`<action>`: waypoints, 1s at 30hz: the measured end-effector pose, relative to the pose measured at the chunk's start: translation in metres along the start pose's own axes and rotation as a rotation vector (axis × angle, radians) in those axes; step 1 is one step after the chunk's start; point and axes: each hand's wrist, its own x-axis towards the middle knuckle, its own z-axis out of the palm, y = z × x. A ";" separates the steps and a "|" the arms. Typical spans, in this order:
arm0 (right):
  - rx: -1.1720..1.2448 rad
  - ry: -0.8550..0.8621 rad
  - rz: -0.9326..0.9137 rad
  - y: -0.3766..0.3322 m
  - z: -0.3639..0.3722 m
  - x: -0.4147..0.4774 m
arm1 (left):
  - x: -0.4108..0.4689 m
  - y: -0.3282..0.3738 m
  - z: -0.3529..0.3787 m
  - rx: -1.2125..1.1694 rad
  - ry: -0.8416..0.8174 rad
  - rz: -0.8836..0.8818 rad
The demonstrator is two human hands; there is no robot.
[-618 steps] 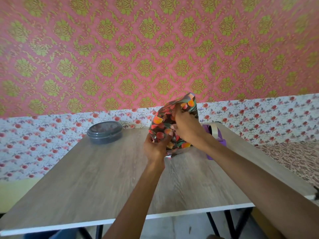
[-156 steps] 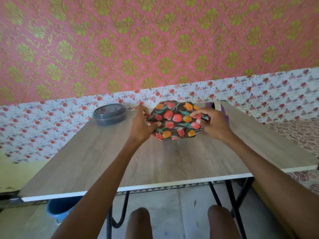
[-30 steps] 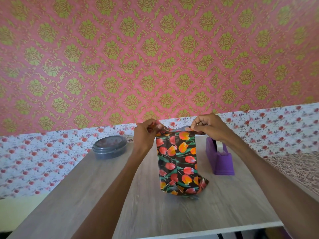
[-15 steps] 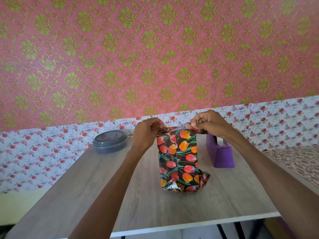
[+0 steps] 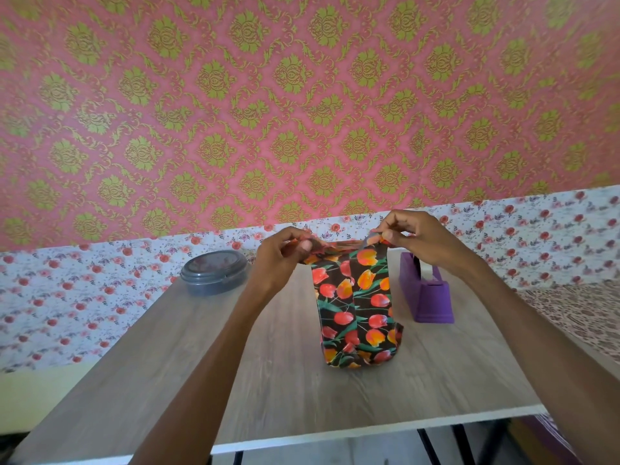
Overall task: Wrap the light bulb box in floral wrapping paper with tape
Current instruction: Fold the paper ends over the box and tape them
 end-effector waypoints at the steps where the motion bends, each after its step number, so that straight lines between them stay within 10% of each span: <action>1: 0.001 -0.010 0.003 0.000 0.000 -0.001 | -0.002 0.001 -0.001 -0.031 -0.080 0.013; 10: 0.072 -0.069 0.041 0.000 -0.002 -0.010 | -0.002 0.015 -0.003 0.144 -0.311 0.010; 30: 0.020 0.342 -0.164 0.028 0.030 -0.011 | -0.006 0.011 0.030 0.193 0.071 0.064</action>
